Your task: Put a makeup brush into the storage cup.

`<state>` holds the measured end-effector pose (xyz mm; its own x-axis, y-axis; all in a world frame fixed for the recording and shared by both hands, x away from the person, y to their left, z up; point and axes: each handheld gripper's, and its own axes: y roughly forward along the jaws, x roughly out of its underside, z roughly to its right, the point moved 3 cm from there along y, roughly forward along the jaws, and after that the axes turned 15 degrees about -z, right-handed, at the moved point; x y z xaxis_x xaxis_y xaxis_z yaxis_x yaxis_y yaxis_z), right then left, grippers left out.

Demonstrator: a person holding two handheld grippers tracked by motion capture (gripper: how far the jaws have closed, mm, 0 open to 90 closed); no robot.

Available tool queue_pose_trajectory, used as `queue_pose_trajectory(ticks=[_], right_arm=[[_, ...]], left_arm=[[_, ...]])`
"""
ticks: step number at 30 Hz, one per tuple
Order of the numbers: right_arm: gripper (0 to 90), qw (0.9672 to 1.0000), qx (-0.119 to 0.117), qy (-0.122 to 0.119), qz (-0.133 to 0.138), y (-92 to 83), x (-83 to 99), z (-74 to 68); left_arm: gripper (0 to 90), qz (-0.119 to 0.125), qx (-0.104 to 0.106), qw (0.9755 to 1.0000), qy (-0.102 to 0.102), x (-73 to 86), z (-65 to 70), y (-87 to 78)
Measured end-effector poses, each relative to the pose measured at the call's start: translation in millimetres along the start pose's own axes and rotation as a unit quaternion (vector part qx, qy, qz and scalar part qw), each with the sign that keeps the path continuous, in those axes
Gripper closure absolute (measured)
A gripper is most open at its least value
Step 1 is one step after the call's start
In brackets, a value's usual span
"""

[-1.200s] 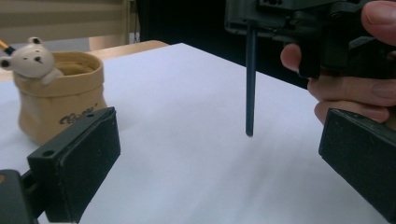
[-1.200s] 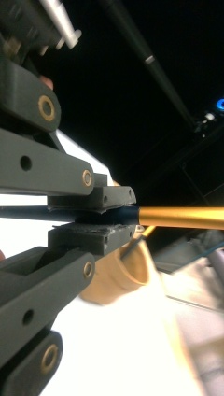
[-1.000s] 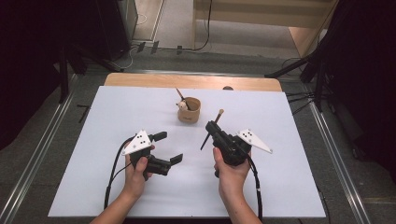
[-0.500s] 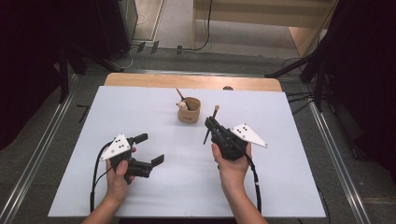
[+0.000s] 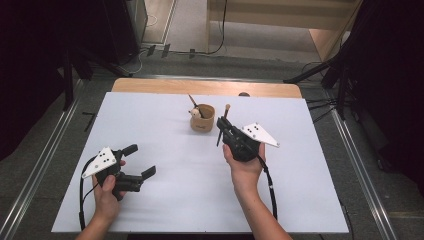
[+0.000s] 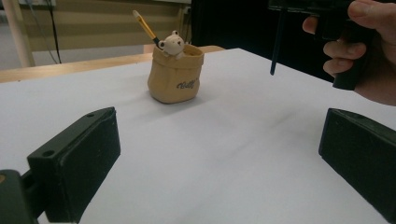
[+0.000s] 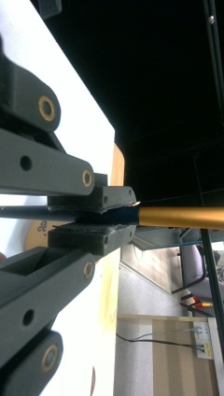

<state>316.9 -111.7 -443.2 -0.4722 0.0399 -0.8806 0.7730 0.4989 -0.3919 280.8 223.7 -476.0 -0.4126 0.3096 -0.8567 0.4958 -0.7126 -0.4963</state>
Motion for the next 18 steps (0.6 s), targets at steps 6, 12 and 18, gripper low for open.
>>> queue_pose_trajectory(ticks=[6, 12, 18], right_arm=[[84.4, 1.0000, 0.006, -0.007, 0.002, 7.3, -5.0, 1.9], [84.4, 0.9999, 0.009, -0.014, 0.003, 13.6, -10.9, 4.1], [84.4, 0.9996, 0.014, -0.023, 0.002, 20.1, -19.1, 4.8]], left_arm=[[0.0, 0.003, -0.010, 0.9999, -0.004, 5.6, -6.2, -9.4], [0.0, 0.005, -0.028, 0.9996, 0.000, 12.9, -11.5, -19.0], [0.0, 0.003, -0.037, 0.9993, -0.004, 20.0, -17.1, -27.7]])
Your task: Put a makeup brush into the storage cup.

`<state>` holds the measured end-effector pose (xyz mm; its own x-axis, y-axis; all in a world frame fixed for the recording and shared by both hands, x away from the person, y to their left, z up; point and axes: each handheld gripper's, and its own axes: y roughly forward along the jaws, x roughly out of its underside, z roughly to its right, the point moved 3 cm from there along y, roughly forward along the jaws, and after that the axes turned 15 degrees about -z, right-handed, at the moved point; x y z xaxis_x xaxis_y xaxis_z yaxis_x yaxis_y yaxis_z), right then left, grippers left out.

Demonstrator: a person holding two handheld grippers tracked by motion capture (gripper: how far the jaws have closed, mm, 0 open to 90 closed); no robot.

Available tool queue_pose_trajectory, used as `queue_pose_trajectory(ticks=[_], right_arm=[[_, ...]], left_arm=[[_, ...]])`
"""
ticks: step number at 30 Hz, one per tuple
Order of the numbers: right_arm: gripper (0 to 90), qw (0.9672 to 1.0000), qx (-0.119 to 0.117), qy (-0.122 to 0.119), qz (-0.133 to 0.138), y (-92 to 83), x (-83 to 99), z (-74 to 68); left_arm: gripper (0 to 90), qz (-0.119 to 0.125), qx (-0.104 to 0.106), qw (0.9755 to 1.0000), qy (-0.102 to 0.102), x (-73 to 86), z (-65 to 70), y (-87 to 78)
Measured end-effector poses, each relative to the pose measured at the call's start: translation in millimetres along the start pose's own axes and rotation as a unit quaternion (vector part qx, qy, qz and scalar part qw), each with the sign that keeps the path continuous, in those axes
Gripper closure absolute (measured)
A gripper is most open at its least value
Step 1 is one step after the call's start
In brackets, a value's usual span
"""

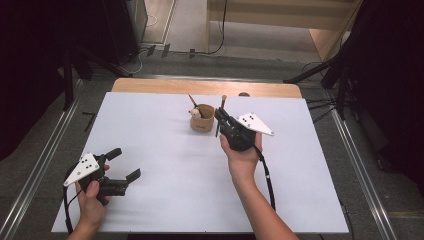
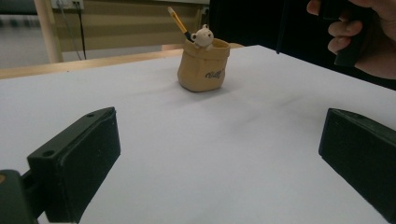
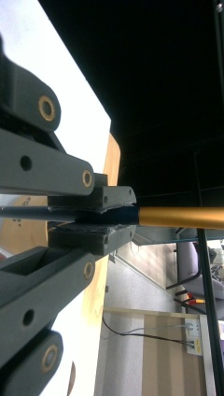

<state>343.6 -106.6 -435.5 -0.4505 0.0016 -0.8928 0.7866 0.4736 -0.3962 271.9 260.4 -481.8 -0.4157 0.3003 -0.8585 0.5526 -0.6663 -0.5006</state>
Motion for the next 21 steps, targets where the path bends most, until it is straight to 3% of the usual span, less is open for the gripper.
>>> queue_pose_trajectory(ticks=[21], right_arm=[[84.4, 0.9999, 0.000, -0.016, 0.005, 28.9, -27.3, 7.3]], left_arm=[[0.0, -0.009, -0.010, 0.9999, -0.001, 17.7, -8.8, -18.8]])
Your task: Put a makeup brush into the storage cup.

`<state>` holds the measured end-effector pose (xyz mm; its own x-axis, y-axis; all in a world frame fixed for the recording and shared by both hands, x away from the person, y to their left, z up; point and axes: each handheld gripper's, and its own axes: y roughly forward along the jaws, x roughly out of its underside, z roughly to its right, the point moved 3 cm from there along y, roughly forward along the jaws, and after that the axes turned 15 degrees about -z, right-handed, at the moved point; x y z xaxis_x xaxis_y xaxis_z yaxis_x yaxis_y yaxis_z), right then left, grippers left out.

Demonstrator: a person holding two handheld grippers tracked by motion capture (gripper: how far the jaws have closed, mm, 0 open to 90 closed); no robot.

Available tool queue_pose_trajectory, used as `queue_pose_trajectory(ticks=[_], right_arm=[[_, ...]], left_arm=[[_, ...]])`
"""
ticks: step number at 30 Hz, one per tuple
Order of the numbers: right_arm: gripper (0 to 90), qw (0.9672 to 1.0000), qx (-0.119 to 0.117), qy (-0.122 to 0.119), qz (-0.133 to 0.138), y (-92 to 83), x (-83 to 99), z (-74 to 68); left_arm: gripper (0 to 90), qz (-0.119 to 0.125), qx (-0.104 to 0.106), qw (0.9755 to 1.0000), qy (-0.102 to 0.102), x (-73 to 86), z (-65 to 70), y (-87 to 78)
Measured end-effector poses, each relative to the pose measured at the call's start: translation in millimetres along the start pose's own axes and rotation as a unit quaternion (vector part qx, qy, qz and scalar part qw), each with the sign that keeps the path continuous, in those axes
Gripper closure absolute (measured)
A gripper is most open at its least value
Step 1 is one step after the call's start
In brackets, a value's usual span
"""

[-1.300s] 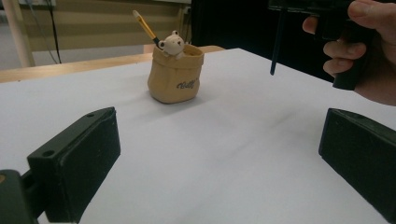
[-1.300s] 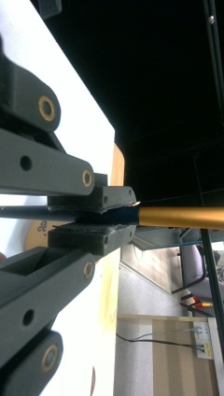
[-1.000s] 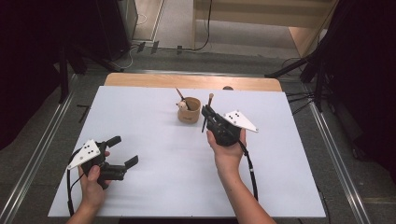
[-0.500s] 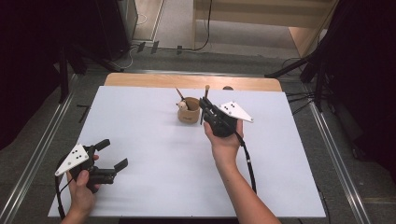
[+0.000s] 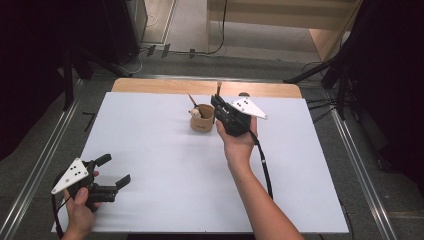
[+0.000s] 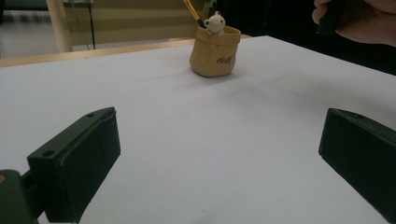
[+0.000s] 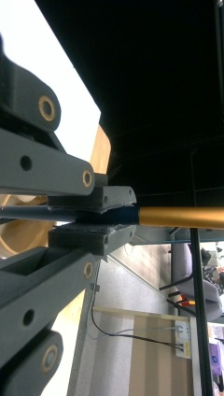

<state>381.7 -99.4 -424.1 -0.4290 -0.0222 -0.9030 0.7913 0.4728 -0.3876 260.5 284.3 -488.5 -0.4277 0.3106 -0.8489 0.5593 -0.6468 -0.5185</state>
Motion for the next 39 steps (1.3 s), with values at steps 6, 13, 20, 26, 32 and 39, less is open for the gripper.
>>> queue_pose_trajectory(ticks=[6, 13, 20, 26, 32, 39], right_arm=[[84.3, 0.9998, -0.003, -0.014, 0.011, 11.0, -4.8, 1.7], [84.3, 0.9996, 0.005, -0.024, 0.013, 25.0, -5.8, 4.8], [84.3, 0.9997, 0.008, -0.020, 0.006, 39.7, -3.5, 8.7], [84.2, 0.9999, 0.007, -0.012, -0.005, 51.9, 4.1, 15.0], [84.2, 0.9996, 0.010, -0.014, -0.024, 61.0, 12.8, 17.5], [84.2, 0.9988, 0.013, -0.019, -0.042, 68.1, 22.1, 16.1]], left_arm=[[0.0, -0.004, -0.002, 1.0000, 0.001, 3.3, 0.0, -3.0], [0.0, -0.005, -0.003, 1.0000, 0.000, 5.1, 0.1, -3.6], [0.0, -0.004, -0.002, 1.0000, 0.000, 5.2, -0.3, -3.7], [0.0, -0.003, -0.001, 1.0000, -0.001, 5.4, -0.7, -4.0], [0.0, -0.004, -0.001, 1.0000, 0.000, 5.5, -0.5, -3.5], [0.0, -0.004, 0.000, 1.0000, 0.001, 5.6, -0.4, -2.7]])
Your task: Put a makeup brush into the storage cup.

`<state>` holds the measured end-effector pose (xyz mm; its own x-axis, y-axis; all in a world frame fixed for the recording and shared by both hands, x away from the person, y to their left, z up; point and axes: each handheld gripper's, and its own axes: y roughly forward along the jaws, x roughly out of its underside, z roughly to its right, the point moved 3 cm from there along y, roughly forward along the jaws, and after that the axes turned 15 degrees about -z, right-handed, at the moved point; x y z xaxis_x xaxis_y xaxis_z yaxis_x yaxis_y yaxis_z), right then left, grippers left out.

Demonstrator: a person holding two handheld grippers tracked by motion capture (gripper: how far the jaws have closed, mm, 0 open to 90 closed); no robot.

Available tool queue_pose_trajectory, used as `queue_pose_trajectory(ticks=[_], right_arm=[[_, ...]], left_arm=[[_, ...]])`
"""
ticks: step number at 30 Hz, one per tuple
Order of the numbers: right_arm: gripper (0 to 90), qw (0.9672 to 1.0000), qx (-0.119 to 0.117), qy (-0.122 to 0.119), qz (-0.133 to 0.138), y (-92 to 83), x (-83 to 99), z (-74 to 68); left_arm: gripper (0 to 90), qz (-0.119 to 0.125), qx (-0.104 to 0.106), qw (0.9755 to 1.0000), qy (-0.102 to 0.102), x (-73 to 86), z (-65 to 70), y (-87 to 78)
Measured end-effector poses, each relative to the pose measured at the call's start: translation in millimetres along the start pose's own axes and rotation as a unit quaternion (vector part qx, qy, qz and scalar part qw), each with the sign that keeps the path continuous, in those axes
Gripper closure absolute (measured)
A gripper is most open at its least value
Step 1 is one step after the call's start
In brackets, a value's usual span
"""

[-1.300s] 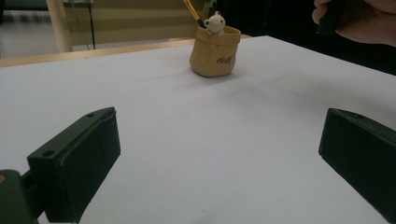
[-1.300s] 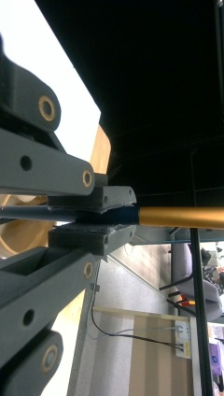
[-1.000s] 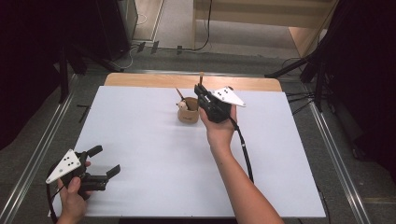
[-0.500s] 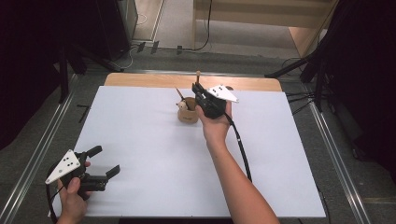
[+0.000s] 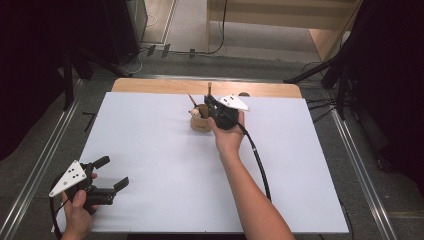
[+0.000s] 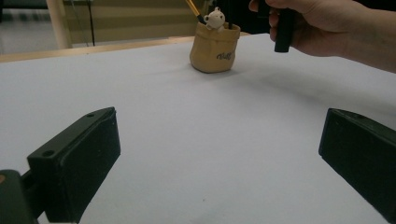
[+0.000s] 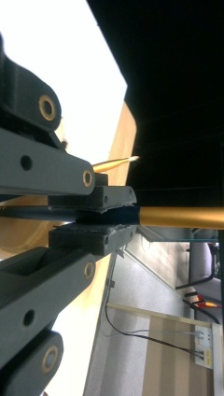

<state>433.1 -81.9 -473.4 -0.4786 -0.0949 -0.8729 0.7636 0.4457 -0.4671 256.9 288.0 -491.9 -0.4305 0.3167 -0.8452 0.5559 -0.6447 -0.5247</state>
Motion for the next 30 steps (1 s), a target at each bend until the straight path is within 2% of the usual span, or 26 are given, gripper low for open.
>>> queue_pose_trajectory(ticks=[8, 9, 10, 13, 15, 17, 21, 22, 23, 25, 28, 30], right_arm=[[83.6, 0.9996, 0.011, -0.004, -0.024, 6.8, 9.8, -1.3], [80.4, 0.9995, 0.016, -0.002, -0.029, 6.7, 11.1, -0.5], [69.9, 0.9993, 0.021, 0.007, -0.030, 6.4, 12.1, 0.5], [51.0, 0.9992, 0.012, 0.019, -0.034, 5.3, 12.2, 3.6], [41.4, 0.9989, 0.018, 0.011, -0.042, 2.3, 11.5, 3.0], [34.2, 0.9990, 0.021, 0.005, -0.039, -2.3, 10.4, 1.8], [26.0, 0.9990, 0.022, 0.014, -0.035, -13.9, 9.3, 1.7], [21.3, 0.9990, 0.023, 0.009, -0.036, -16.6, 9.8, 1.8], [18.5, 0.9989, 0.027, -0.006, -0.038, -19.0, 11.3, 1.4], [16.6, 0.9978, 0.041, -0.025, -0.047, -24.3, 14.1, 1.3], [14.2, 0.9982, 0.027, -0.026, -0.046, -34.1, 19.8, 2.2], [14.2, 0.9985, 0.035, -0.022, -0.036, -41.5, 23.9, 3.1]], left_arm=[[0.0, -0.001, 0.001, 1.0000, -0.002, 0.3, 0.5, 0.8], [0.0, -0.001, 0.001, 1.0000, -0.002, 0.3, 0.5, 0.9], [0.0, 0.000, 0.002, 1.0000, -0.001, 0.2, 0.7, 0.8], [0.0, 0.003, 0.002, 1.0000, 0.002, -0.2, 1.2, 0.2], [0.0, 0.004, 0.002, 1.0000, 0.002, -0.4, 1.1, 0.3], [0.0, 0.003, 0.001, 1.0000, 0.002, -0.4, 0.9, 0.6], [0.0, 0.000, 0.002, 1.0000, 0.002, -0.4, 1.5, 1.5], [0.0, 0.000, 0.002, 1.0000, 0.002, -0.4, 1.6, 1.6], [0.0, 0.000, 0.002, 1.0000, 0.002, -0.4, 1.6, 1.8], [0.0, 0.000, 0.002, 1.0000, 0.002, -0.5, 1.4, 2.1], [0.0, -0.001, 0.001, 1.0000, 0.002, -0.6, 1.3, 2.6], [0.0, 0.000, 0.002, 1.0000, 0.003, -0.8, 1.3, 2.8]])
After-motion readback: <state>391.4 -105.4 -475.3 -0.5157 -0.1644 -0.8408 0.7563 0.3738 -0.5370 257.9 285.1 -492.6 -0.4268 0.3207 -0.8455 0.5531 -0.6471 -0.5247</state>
